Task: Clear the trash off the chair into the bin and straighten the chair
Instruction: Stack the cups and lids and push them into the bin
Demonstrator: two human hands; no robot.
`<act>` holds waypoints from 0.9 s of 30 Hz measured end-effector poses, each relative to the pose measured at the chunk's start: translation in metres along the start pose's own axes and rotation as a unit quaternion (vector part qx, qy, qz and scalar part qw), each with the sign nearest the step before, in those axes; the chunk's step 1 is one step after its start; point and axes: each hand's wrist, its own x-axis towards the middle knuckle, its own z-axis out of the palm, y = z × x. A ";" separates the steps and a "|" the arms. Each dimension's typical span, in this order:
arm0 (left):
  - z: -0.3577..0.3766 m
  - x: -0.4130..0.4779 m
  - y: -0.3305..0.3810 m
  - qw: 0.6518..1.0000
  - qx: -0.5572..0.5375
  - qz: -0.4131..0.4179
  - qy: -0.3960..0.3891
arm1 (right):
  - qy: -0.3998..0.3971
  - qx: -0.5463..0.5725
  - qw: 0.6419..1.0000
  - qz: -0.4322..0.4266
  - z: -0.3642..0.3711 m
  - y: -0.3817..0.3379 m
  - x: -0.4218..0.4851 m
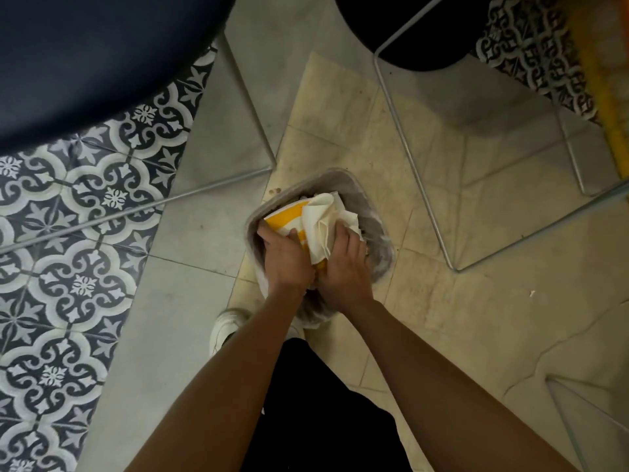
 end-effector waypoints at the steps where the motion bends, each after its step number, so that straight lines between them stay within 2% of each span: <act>1: -0.001 -0.001 -0.001 1.000 0.000 0.001 -0.008 | -0.008 0.006 1.000 -0.002 0.000 0.002 -0.001; 8: -0.012 -0.010 -0.004 0.998 0.046 0.021 -0.035 | -0.045 0.020 0.999 0.001 -0.021 0.009 -0.005; 15: -0.044 -0.038 0.009 0.994 0.075 0.075 -0.004 | -0.032 0.039 0.999 -0.012 -0.044 -0.002 -0.020; 27: -0.122 -0.098 0.067 0.981 0.076 0.176 0.035 | -0.001 0.028 0.996 -0.080 -0.129 -0.068 -0.056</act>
